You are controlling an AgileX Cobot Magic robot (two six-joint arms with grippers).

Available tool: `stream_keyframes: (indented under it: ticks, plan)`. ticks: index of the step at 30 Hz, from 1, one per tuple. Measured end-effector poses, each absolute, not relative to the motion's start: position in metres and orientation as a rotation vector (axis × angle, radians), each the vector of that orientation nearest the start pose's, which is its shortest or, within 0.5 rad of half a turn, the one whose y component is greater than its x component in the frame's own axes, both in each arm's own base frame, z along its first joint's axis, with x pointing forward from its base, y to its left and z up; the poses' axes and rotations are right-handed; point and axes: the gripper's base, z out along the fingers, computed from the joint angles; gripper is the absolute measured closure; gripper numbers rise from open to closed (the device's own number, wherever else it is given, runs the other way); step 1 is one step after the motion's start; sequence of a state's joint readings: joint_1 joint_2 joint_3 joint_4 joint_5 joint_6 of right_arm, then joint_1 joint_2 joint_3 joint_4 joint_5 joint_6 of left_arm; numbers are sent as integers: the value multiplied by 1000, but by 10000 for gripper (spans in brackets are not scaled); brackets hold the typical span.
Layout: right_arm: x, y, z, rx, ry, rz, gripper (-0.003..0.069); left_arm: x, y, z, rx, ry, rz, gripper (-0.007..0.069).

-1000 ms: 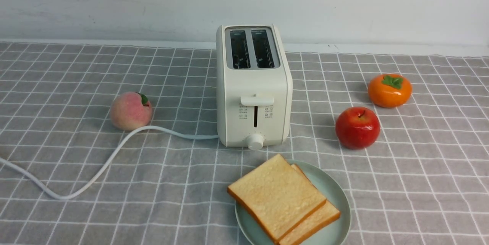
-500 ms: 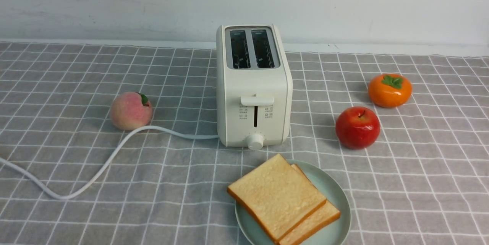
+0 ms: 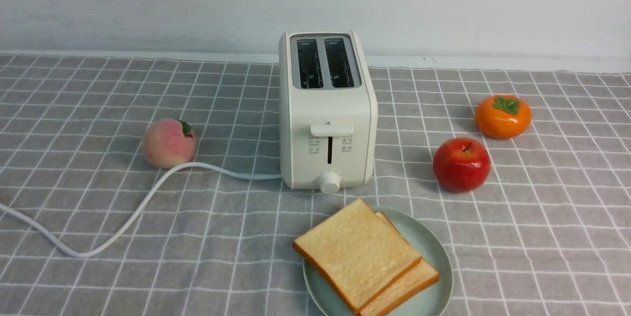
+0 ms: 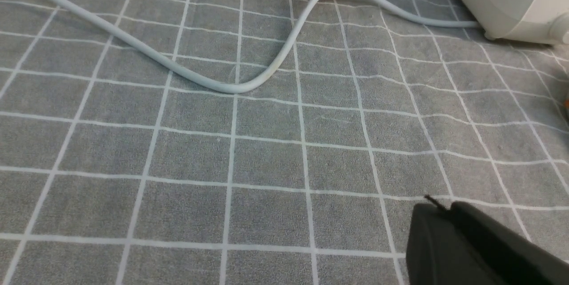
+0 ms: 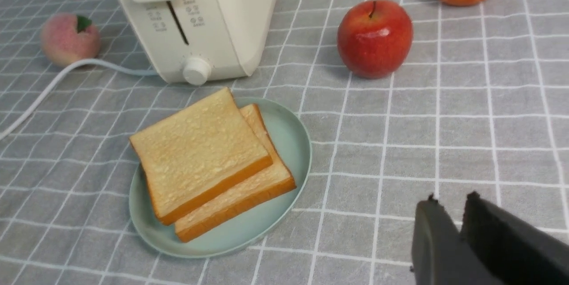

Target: Take toasted bread from bread machine on grey coffee table place on plate.

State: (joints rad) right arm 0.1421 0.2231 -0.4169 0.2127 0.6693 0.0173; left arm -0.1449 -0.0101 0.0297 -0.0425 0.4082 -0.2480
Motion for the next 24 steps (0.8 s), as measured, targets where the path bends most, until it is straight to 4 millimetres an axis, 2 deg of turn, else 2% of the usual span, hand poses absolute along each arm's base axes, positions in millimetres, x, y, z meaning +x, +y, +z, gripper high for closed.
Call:
stream_keyframes:
  ticks: [2,3,4,7,14,16,17,24]
  plan:
    - [49,18,281,-25,1949,323,556,51,-9,167,-125,1919,-307,594]
    - [48,16,281,-28,1935,284,554,51,-9,167,-125,1918,-307,593]
    - [47,10,280,-40,1901,175,552,51,-9,167,-125,1918,-307,590]
    - [47,6,275,-40,1856,81,552,51,-9,167,-125,1918,-307,589]
    - [47,3,212,-45,1870,26,545,51,-9,167,-125,1918,-307,579]
    - [48,3,180,-40,1929,24,543,51,-9,167,-125,1917,-307,575]
    - [50,2,174,-39,1929,12,542,51,-9,168,-125,1914,-308,573]
    - [51,-1,174,-17,1898,-38,536,51,-9,167,-125,1916,-307,568]
